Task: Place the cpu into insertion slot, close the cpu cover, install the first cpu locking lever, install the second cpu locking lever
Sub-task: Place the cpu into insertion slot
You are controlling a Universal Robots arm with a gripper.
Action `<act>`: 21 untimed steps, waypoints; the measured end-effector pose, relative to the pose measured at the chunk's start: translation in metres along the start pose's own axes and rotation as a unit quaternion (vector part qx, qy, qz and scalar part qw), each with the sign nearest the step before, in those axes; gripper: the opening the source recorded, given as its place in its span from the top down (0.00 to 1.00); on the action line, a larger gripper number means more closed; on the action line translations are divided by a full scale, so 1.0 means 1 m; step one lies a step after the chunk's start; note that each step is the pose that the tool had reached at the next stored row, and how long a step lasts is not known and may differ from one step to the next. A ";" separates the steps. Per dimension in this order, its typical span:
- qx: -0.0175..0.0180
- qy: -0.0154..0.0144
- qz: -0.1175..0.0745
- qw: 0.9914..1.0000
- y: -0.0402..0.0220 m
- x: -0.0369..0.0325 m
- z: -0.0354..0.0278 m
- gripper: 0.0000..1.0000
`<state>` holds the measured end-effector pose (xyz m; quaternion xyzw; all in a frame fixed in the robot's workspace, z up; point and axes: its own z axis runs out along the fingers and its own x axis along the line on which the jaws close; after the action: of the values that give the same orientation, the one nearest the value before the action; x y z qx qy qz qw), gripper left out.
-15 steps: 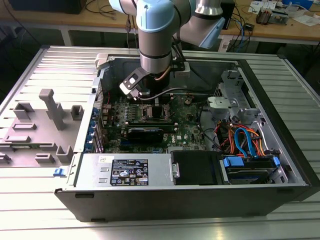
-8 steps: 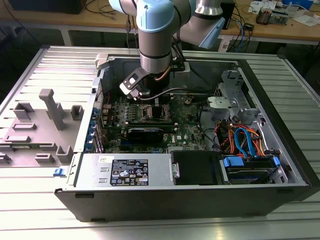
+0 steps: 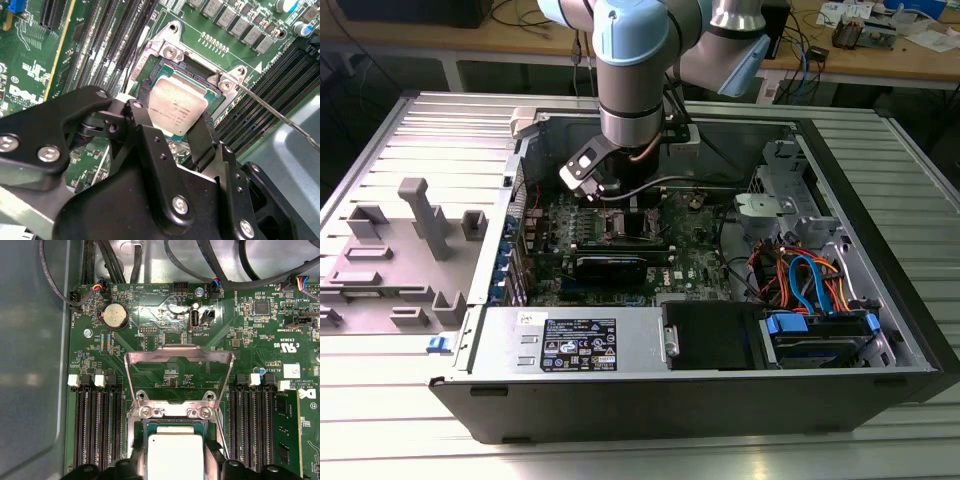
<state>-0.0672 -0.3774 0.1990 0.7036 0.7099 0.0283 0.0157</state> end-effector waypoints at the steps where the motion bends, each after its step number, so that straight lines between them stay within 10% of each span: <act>1: 0.000 0.000 0.000 1.000 0.0000 0.0000 0.0000 0.38; 21: 0.000 0.000 0.000 1.000 0.0000 0.0005 -0.0010 0.38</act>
<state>-0.0673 -0.3769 0.2000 0.7036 0.7099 0.0282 0.0156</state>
